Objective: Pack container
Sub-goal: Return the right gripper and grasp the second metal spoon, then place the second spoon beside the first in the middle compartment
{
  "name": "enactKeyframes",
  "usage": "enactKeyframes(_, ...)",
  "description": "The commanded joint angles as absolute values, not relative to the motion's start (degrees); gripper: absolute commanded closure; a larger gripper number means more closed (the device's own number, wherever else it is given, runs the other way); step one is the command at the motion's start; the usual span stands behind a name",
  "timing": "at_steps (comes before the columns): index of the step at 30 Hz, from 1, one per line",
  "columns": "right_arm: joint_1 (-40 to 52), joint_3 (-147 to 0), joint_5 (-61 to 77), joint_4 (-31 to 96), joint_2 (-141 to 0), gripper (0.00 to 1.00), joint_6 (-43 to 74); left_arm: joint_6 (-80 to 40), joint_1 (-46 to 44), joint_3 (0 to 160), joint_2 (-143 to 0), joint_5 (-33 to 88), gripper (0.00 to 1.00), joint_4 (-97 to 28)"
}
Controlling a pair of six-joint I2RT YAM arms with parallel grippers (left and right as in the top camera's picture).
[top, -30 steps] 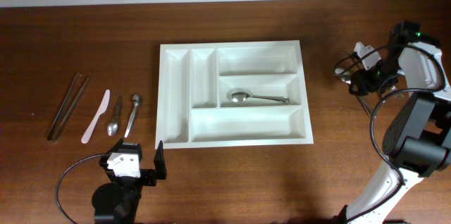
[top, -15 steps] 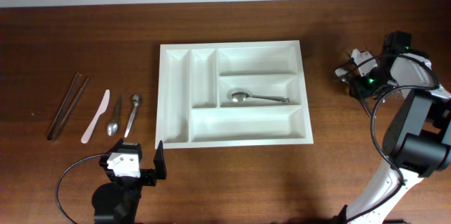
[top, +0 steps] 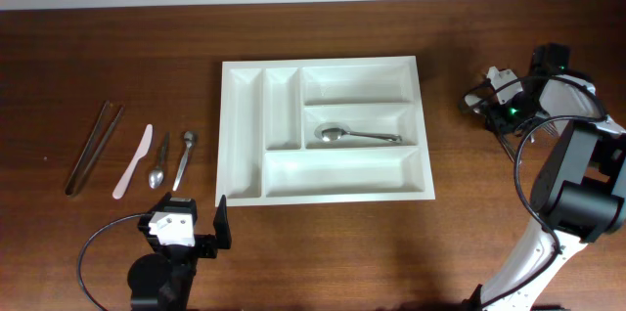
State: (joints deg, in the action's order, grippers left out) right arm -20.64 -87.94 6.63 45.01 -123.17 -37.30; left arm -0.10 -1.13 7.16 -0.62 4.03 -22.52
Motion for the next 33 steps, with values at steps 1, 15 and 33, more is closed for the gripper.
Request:
enactKeyframes(1, -20.6, -87.3, 7.5, 45.0, -124.2, 0.60, -37.0, -0.4, -1.3, 6.7, -0.3, 3.6, 0.01, -22.3)
enactKeyframes(15, -20.5, -88.0, 11.0, 45.8, -123.5, 0.96, -34.1, -0.4, -1.3, 6.7, -0.3, 3.6, 0.01, -22.3)
enactKeyframes(33, 4.0, -115.7, 20.9, 68.3, -121.5, 0.96, -59.1, -0.4, -1.3, 6.7, -0.3, 3.6, 0.01, -22.3)
